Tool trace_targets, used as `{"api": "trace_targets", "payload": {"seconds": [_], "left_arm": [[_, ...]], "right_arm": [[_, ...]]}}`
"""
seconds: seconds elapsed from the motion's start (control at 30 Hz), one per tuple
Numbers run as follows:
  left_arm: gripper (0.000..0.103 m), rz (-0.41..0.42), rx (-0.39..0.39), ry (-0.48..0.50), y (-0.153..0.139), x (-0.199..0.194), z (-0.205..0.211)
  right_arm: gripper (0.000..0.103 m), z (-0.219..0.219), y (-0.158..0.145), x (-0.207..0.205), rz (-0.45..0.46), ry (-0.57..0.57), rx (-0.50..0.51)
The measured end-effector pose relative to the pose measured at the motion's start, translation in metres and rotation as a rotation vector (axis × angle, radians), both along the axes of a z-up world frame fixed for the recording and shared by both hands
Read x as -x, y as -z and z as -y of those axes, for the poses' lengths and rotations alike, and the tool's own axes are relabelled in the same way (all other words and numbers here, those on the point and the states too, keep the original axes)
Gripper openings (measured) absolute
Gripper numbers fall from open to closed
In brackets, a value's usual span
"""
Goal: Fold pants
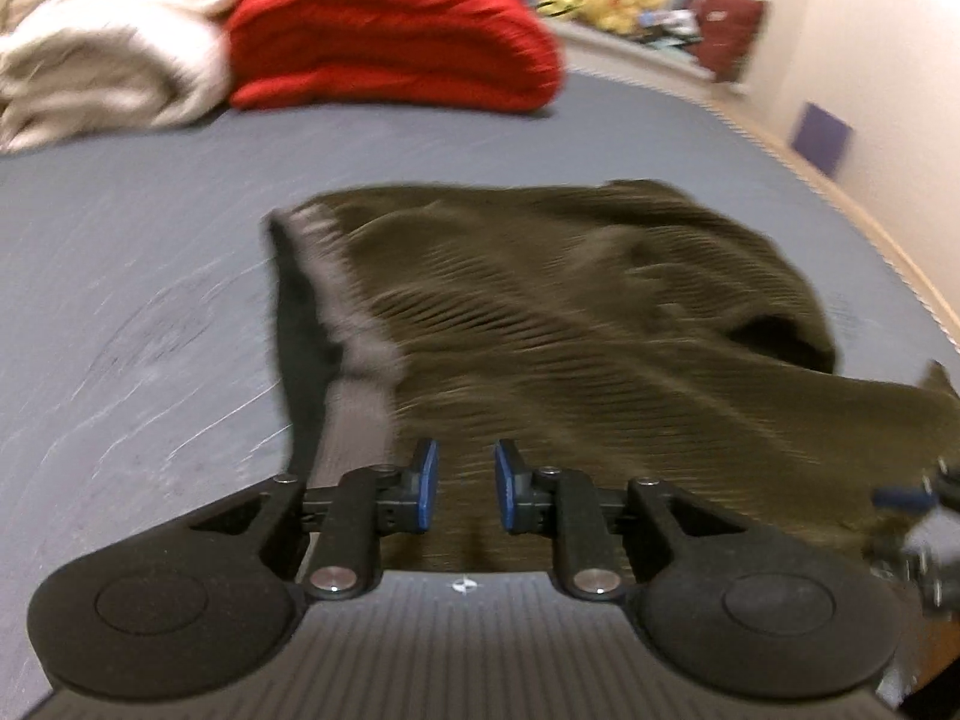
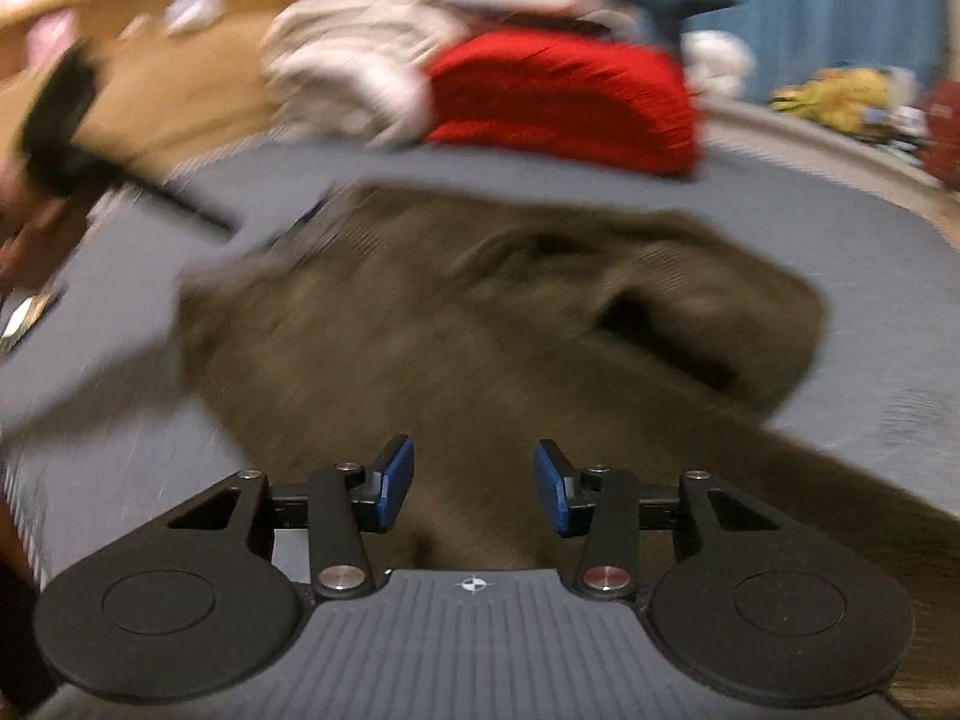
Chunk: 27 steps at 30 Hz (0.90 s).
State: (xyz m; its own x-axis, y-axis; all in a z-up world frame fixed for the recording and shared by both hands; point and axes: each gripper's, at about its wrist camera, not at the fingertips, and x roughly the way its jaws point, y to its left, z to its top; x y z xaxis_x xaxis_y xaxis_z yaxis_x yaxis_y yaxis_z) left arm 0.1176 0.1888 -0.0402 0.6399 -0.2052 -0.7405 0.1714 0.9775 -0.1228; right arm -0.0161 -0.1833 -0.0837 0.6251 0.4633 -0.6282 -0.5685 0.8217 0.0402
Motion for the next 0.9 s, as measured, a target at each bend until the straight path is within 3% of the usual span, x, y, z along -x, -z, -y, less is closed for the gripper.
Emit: {"api": "trace_targets", "payload": {"seconds": [0.03, 0.1, 0.23, 0.3, 0.53, 0.67, 0.8, 0.9], "left_arm": [[0.031, -0.016, 0.004, -0.021, 0.004, -0.003, -0.008], [0.047, -0.037, 0.002, -0.059, 0.012, -0.008, -0.021], [0.057, -0.068, -0.025, -0.119, 0.025, -0.015, -0.033], [0.068, -0.077, -0.044, -0.137, 0.028, -0.017, -0.034], [0.071, -0.121, -0.110, -0.131, 0.045, -0.021, -0.026], [0.074, -0.132, -0.098, -0.140, 0.053, -0.022, -0.028], [0.074, -0.138, -0.065, -0.154, 0.054, -0.023, -0.032], [0.074, -0.145, -0.034, -0.166, 0.056, -0.023, -0.035]], "right_arm": [[0.049, -0.007, 0.005, 0.004, -0.006, -0.026, 0.021], [0.054, -0.017, 0.014, 0.009, -0.027, -0.063, 0.050], [0.066, -0.026, 0.020, 0.020, -0.012, -0.121, 0.103], [0.071, -0.030, 0.021, 0.022, 0.017, -0.135, 0.136], [0.073, -0.033, 0.031, 0.016, 0.004, -0.139, 0.174], [0.072, -0.036, 0.032, 0.009, 0.007, -0.134, 0.176], [0.064, -0.038, 0.032, 0.007, 0.017, -0.149, 0.176], [0.050, -0.039, 0.032, 0.007, 0.030, -0.163, 0.181]]}}
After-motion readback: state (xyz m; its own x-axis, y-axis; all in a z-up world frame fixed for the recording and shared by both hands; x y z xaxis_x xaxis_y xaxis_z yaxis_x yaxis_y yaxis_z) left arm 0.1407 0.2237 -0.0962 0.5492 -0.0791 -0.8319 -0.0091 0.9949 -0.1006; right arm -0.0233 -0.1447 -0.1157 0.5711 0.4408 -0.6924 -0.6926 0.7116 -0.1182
